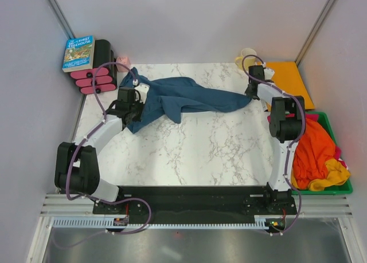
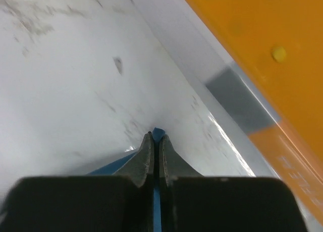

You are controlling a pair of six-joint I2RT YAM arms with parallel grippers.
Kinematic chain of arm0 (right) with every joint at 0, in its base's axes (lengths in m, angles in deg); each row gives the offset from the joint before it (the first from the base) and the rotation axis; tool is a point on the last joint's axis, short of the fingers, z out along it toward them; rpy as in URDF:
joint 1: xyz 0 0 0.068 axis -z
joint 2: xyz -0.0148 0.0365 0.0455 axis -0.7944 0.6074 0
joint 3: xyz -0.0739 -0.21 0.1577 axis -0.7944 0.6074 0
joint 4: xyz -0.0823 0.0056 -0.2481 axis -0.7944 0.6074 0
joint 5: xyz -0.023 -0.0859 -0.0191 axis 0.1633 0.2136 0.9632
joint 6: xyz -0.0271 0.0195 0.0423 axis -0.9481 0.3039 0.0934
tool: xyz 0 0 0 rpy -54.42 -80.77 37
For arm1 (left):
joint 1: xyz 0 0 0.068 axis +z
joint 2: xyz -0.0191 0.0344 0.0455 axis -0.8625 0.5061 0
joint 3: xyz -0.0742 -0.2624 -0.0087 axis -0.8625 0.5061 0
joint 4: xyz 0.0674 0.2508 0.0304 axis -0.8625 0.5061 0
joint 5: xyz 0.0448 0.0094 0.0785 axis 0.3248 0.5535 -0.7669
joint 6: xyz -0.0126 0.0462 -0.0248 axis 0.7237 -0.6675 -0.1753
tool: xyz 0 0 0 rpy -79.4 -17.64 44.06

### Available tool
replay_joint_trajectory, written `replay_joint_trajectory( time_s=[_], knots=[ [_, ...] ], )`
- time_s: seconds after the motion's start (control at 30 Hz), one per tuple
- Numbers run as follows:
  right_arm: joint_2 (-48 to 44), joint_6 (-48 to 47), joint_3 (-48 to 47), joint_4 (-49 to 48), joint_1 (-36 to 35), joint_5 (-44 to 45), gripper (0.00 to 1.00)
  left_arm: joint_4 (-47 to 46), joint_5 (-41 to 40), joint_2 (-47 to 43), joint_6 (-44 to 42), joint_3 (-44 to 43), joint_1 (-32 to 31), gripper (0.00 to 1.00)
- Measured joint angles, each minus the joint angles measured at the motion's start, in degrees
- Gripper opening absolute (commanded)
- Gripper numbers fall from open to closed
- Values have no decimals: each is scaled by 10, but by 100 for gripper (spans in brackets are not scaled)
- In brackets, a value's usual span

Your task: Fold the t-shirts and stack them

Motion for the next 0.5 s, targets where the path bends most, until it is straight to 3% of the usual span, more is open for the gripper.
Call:
replay_joint_trajectory(
  time_s=[0.1,0.2,0.4,0.5],
  knots=[
    [-66,-15,89,-10,-12,1,0,9,1,-36,0,5,16,2],
    [-136,-39,110,-7,-59,22,0,33,8,-96,0,-6,46,2],
    [-348,-78,67,-12,-212,41,0,101,30,-195,-1,-151,99,2],
    [-494,-88,58,-24,-229,42,0,108,37,-262,-5,-224,113,2]
  ],
)
